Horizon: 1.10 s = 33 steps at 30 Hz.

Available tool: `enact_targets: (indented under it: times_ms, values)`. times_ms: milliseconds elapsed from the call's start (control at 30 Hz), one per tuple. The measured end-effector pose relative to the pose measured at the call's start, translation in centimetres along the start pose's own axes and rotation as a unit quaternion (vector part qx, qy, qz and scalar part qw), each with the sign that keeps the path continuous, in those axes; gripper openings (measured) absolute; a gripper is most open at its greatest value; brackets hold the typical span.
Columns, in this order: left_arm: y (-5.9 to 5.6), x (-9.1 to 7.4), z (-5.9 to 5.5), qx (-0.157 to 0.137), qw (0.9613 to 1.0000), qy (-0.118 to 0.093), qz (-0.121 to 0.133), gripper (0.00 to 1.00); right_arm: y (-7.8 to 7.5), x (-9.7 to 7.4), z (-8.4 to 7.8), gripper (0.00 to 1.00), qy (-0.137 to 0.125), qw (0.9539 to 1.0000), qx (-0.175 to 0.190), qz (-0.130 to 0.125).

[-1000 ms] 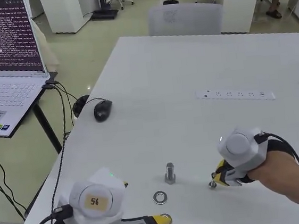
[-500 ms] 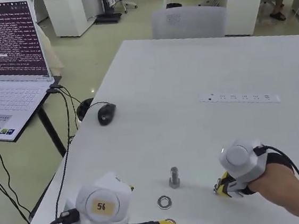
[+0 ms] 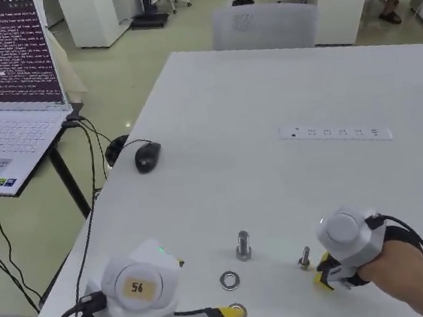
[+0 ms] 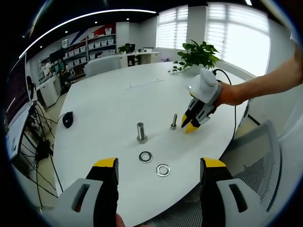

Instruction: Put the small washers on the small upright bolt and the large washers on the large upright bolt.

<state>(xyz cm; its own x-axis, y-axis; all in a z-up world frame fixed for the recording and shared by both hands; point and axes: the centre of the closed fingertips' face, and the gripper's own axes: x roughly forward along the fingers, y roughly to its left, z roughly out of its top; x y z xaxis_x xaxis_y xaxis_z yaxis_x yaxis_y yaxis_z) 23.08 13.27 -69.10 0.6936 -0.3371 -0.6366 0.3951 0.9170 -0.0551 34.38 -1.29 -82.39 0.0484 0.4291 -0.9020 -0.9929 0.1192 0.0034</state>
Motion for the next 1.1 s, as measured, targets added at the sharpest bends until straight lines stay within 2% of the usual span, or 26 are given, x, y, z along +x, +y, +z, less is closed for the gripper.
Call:
enact_targets:
  times_ms: [100,267,433,733,800,900,1100]
  values:
    - [0.0,0.0,0.0,0.001,1.0000,0.000,-0.001,0.70,0.9,0.0,0.0,0.17,-0.004,1.0000,-0.001,0.005]
    - [-0.2,0.0,0.1,0.002,1.0000,-0.001,-0.002,0.70,2.6,0.4,0.9,0.17,-0.011,0.9996,-0.018,0.018]
    - [-0.2,0.0,0.1,0.002,1.0000,-0.002,-0.002,0.70,4.8,1.3,2.7,0.17,-0.024,0.9976,-0.052,0.039]
    - [0.2,-0.7,-0.3,-0.002,1.0000,-0.001,0.005,0.70,8.4,3.0,7.0,0.19,-0.054,0.9902,-0.102,0.079]
    - [0.4,-0.8,-0.4,-0.004,1.0000,-0.002,0.007,0.70,9.3,3.5,8.0,0.20,-0.061,0.9873,-0.115,0.092]
    - [0.5,-1.0,-0.5,-0.006,0.9999,-0.002,0.010,0.70,10.4,4.1,9.2,0.23,-0.061,0.9826,-0.143,0.102]
    - [0.7,-1.2,-0.6,-0.012,0.9998,-0.005,0.013,0.70,11.2,4.7,10.3,0.27,-0.052,0.9750,-0.185,0.112]
